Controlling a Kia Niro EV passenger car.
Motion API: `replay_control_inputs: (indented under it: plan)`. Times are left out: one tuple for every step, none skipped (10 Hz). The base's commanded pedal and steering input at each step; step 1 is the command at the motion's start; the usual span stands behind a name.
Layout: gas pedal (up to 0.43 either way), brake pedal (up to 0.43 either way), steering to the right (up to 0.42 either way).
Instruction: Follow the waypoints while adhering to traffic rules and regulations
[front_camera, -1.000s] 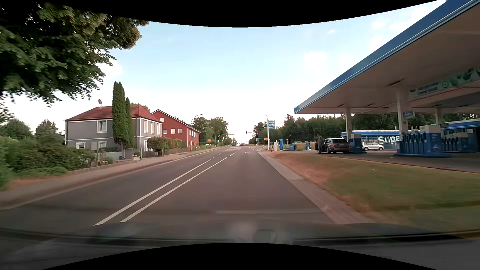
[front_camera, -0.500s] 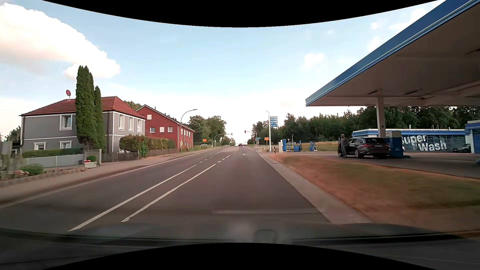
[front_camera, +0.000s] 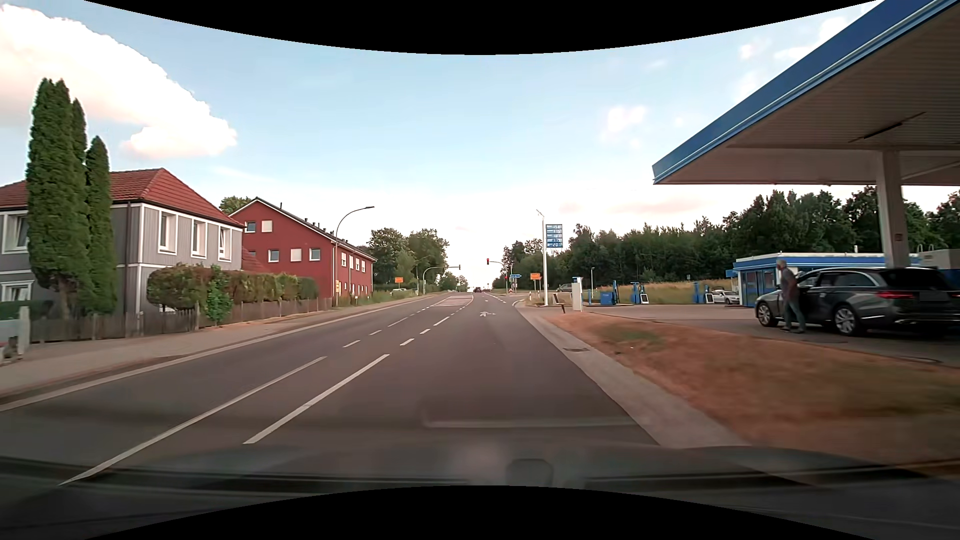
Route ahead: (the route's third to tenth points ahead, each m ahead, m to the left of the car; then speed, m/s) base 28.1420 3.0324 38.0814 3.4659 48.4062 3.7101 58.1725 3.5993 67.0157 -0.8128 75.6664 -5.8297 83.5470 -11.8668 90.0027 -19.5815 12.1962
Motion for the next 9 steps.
replay_control_inputs:
  plan:
    - [0.138,0.0,0.002]
    - [0.138,0.0,0.002]
    - [0.13,0.0,0.0]
    - [0.13,0.0,0.0]
    - [0.13,0.0,-0.001]
    - [0.13,0.0,-0.003]
    - [0.13,0.0,-0.003]
    - [0.13,0.0,-0.003]
    - [0.118,0.0,-0.003]
